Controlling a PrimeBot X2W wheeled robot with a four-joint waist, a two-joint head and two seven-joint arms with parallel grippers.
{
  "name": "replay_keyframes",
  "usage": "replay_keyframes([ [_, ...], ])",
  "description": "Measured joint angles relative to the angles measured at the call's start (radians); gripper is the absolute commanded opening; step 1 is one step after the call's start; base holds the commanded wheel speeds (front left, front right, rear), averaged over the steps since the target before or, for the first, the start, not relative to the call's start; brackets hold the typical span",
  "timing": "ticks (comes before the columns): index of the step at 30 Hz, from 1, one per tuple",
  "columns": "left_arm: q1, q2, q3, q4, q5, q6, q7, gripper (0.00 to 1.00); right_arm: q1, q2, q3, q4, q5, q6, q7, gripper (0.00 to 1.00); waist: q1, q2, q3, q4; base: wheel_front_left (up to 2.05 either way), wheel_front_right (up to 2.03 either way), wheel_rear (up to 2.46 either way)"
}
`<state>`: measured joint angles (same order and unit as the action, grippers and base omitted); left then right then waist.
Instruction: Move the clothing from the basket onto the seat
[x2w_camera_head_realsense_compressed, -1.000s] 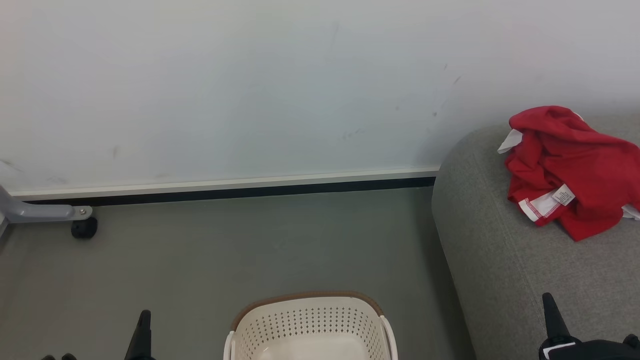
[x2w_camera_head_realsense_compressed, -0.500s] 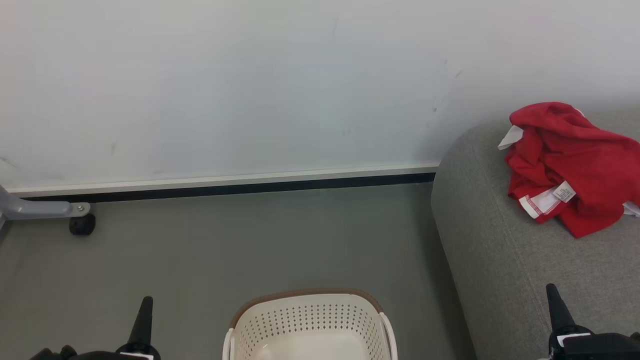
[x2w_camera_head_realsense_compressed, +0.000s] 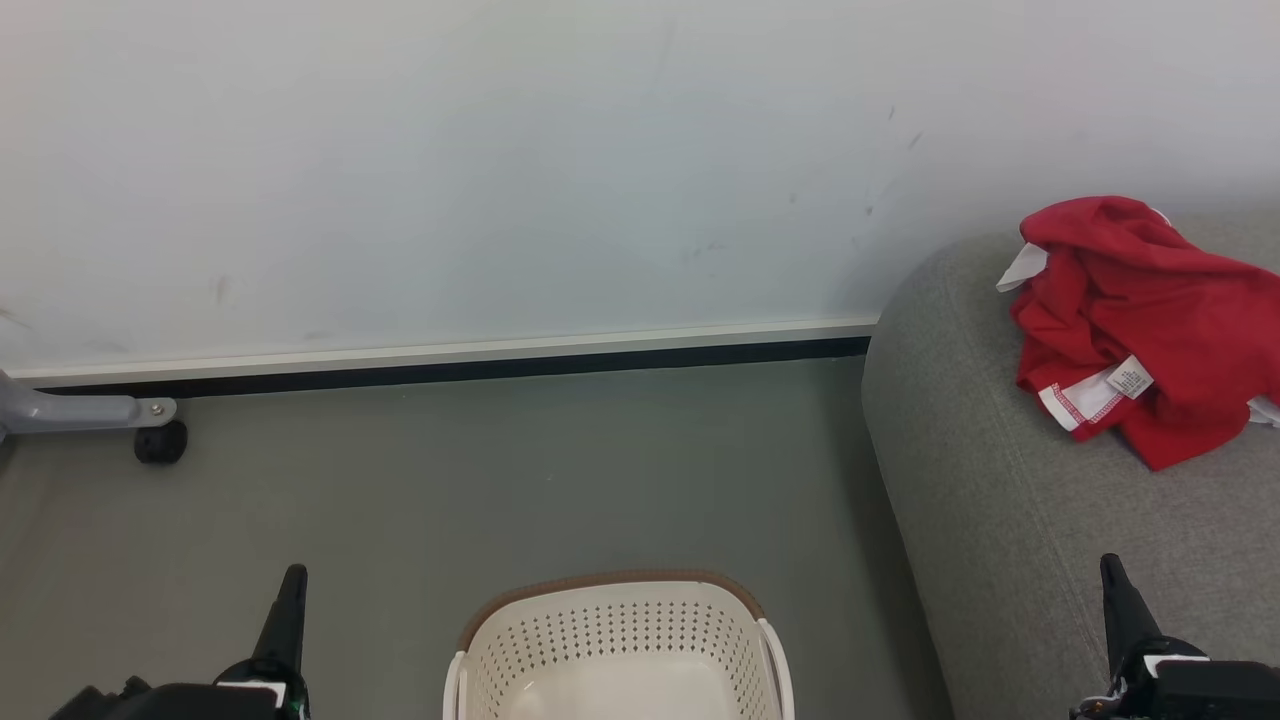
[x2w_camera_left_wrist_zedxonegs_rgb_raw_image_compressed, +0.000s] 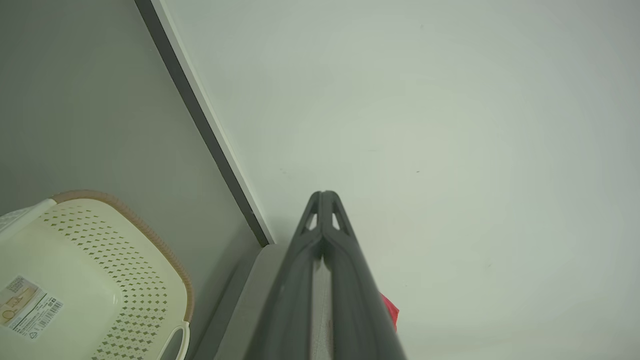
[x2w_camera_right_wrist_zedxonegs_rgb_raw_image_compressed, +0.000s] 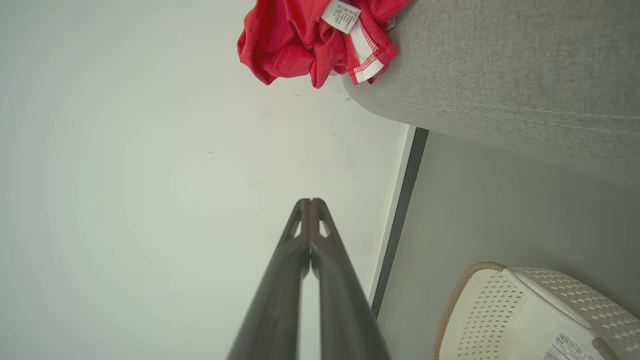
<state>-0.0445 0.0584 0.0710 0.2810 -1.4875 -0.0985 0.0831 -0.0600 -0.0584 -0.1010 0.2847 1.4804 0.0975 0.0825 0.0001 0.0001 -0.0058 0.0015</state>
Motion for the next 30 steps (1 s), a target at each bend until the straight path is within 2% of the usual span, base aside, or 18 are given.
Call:
replay_keyframes([
  [9,-0.032,-0.015,0.019,0.013,-0.099,-0.024,0.030,0.00,-0.022,0.013,-0.032,0.014,0.114,0.021,0.030,0.00,0.0000,0.0000,0.008,-0.002,0.00,0.00,0.00],
  [30,-0.035,-0.016,0.021,0.014,-0.113,-0.025,0.030,0.00,-0.031,0.014,-0.033,0.014,0.115,0.023,0.031,0.00,-0.0002,0.0000,0.008,-0.002,0.00,0.00,0.00],
])
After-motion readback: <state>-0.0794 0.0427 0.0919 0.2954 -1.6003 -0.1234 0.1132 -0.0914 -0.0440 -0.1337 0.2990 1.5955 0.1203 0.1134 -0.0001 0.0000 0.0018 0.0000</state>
